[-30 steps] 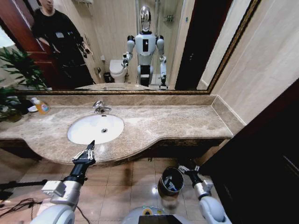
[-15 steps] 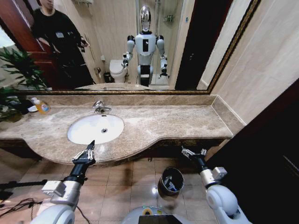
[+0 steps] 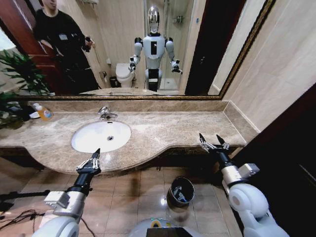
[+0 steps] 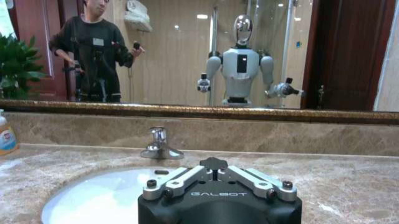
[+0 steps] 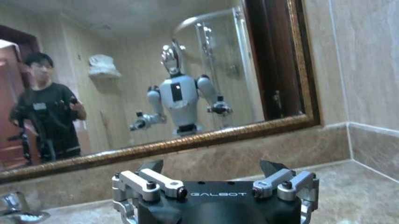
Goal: Pick up the trash from the sink and place it in the trash bin.
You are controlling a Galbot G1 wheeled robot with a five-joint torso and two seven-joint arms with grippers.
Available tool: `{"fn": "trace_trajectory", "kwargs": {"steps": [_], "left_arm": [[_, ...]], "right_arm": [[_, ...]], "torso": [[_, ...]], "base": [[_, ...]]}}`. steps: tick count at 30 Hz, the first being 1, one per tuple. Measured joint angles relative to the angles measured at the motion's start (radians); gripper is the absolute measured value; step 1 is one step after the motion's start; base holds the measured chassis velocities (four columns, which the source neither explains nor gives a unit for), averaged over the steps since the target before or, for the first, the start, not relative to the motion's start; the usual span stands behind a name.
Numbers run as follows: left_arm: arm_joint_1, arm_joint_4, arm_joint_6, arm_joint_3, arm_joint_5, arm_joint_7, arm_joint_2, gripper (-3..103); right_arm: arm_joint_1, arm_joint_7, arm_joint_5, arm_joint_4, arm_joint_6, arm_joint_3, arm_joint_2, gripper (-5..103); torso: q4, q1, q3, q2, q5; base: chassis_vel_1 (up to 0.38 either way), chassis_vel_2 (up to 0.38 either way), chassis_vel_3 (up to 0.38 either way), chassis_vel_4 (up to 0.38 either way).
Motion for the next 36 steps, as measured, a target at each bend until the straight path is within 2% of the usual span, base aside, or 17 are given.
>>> {"fn": "trace_trajectory", "kwargs": {"steps": [2, 5, 6, 8, 13, 20, 23, 26, 29, 36], "left_arm": [[0.0, 0.0, 0.0, 0.0, 0.0, 0.0, 0.0, 0], [0.0, 0.0, 0.0, 0.0, 0.0, 0.0, 0.0, 0], [0.0, 0.0, 0.0, 0.0, 0.0, 0.0, 0.0, 0], [0.0, 0.0, 0.0, 0.0, 0.0, 0.0, 0.0, 0], [0.0, 0.0, 0.0, 0.0, 0.0, 0.0, 0.0, 0], [0.0, 0.0, 0.0, 0.0, 0.0, 0.0, 0.0, 0], [0.0, 0.0, 0.0, 0.0, 0.0, 0.0, 0.0, 0], [0.0, 0.0, 0.0, 0.0, 0.0, 0.0, 0.0, 0], [0.0, 0.0, 0.0, 0.0, 0.0, 0.0, 0.0, 0], [0.0, 0.0, 0.0, 0.0, 0.0, 0.0, 0.0, 0]], "right_arm": [[-0.004, -0.021, 0.005, -0.009, 0.023, 0.006, -0.002, 100], [-0.032, -0.135, 0.006, -0.049, 0.115, 0.048, -0.008, 100], [-0.032, -0.135, 0.006, -0.049, 0.115, 0.048, -0.008, 100], [-0.074, -0.185, 0.006, -0.06, 0.157, 0.084, -0.011, 100], [-0.178, -0.199, -0.004, -0.065, 0.22, 0.125, -0.019, 100], [-0.222, -0.159, -0.04, -0.008, 0.209, 0.124, -0.002, 100], [-0.224, -0.122, -0.067, 0.027, 0.172, 0.113, 0.007, 100], [-0.214, -0.056, -0.096, 0.07, 0.093, 0.091, 0.015, 100], [-0.209, -0.045, -0.107, 0.08, 0.061, 0.086, 0.016, 100], [-0.208, -0.041, -0.113, 0.082, 0.053, 0.085, 0.015, 100]], "torso": [[0.0, 0.0, 0.0, 0.0, 0.0], [0.0001, 0.0, 0.0, 0.0, 0.0001], [0.0001, 0.0, 0.0, 0.0, 0.0001], [0.0, 0.0, 0.0, 0.0, 0.0001], [-0.0001, 0.0, 0.0, 0.0, 0.0], [-0.0001, 0.0, 0.0, 0.0, 0.0], [0.0, 0.0, 0.0, 0.0, 0.0], [0.0, 0.0, 0.0, 0.0, 0.0], [0.0, 0.0, 0.0, 0.0, 0.0], [0.0, 0.0, 0.0, 0.0, 0.0]], "base": [[0.0, 0.0, 0.0, 0.0], [0.0, 0.0, 0.0, 0.0], [0.0, 0.0, 0.0, 0.0], [0.0, 0.0, 0.0, 0.0], [0.0, 0.0, 0.0, 0.0], [0.0, 0.0, 0.0, 0.0], [0.0, 0.0, 0.0, 0.0], [0.0, 0.0, 0.0, 0.0], [0.0, 0.0, 0.0, 0.0], [0.0, 0.0, 0.0, 0.0]]}}
